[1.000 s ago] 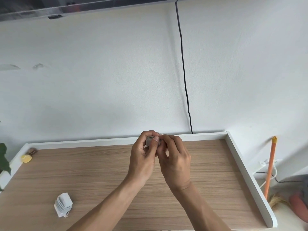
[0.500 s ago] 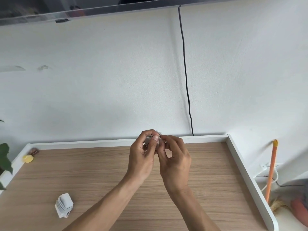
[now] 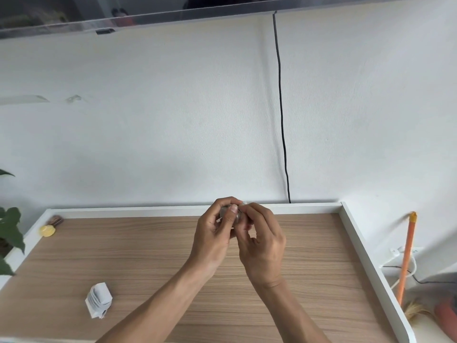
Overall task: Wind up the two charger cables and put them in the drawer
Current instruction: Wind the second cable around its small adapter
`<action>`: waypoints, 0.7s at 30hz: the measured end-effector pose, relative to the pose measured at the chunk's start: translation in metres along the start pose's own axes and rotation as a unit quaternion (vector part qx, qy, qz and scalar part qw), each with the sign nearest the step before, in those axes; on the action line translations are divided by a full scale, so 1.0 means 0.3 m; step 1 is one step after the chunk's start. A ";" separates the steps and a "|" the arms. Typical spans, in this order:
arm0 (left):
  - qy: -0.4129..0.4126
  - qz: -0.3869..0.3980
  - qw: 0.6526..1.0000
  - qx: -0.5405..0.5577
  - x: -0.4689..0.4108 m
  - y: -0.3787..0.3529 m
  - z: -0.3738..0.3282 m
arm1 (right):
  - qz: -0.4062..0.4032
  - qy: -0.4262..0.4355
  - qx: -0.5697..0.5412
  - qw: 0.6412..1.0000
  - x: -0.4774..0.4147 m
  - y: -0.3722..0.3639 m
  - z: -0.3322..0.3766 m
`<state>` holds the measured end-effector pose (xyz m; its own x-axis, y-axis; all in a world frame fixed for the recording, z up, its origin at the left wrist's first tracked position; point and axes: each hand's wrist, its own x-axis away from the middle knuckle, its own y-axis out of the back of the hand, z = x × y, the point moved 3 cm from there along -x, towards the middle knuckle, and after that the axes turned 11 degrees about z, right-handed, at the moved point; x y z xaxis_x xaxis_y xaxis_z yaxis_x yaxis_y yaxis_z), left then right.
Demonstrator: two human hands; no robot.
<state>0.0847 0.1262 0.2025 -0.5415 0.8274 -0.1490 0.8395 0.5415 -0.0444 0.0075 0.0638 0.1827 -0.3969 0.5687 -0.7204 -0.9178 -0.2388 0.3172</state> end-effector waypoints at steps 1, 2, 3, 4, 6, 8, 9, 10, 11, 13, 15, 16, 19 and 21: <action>-0.001 0.001 1.000 -0.011 0.000 0.003 -0.001 | 0.003 0.001 0.000 1.000 0.001 0.000 0.002; -0.004 0.001 1.000 -0.027 -0.001 0.007 0.000 | 0.007 -0.002 -0.007 1.000 0.001 -0.001 0.004; -0.009 0.000 0.999 -0.046 -0.003 0.012 0.004 | 0.011 -0.011 -0.020 1.000 0.001 -0.002 0.006; -0.013 0.001 0.998 -0.062 -0.005 0.016 0.008 | 0.016 -0.026 -0.037 0.999 0.000 -0.003 0.009; -0.016 0.002 0.997 -0.072 -0.008 0.022 0.013 | 0.020 -0.066 -0.068 0.995 -0.002 -0.001 0.017; -0.015 -0.008 0.998 -0.061 -0.009 0.024 0.008 | 0.008 -0.101 -0.075 0.992 -0.004 0.004 0.026; -0.014 -0.010 0.998 -0.055 -0.010 0.023 0.005 | 0.002 -0.112 -0.075 0.991 -0.005 0.006 0.030; -0.014 -0.010 0.999 -0.051 -0.011 0.022 0.004 | -0.001 -0.119 -0.075 0.990 -0.006 0.008 0.032; -0.015 -0.009 0.999 -0.050 -0.012 0.021 0.003 | 0.000 -0.121 -0.072 0.990 -0.007 0.009 0.034; -0.012 -0.008 0.999 -0.041 -0.013 0.019 0.003 | 0.018 -0.115 -0.066 0.991 -0.009 0.007 0.034; -0.007 -0.004 1.000 -0.025 -0.014 0.015 -0.003 | 0.041 -0.091 -0.051 0.994 -0.013 0.006 0.034; -0.006 -0.002 1.000 -0.015 -0.013 0.010 -0.007 | 0.049 -0.076 -0.040 0.995 -0.014 0.008 0.033; -0.004 0.006 1.000 0.013 -0.004 0.000 -0.017 | 0.050 -0.038 -0.010 0.998 -0.017 0.010 0.031; -0.009 0.012 1.000 0.015 0.002 -0.002 -0.026 | 0.042 -0.024 0.008 0.999 -0.018 0.011 0.034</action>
<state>0.0835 0.1275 0.2101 -0.5201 0.8373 -0.1689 0.8536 0.5162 -0.0698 0.0067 0.0678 0.1939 -0.4718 0.5838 -0.6608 -0.8807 -0.2750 0.3858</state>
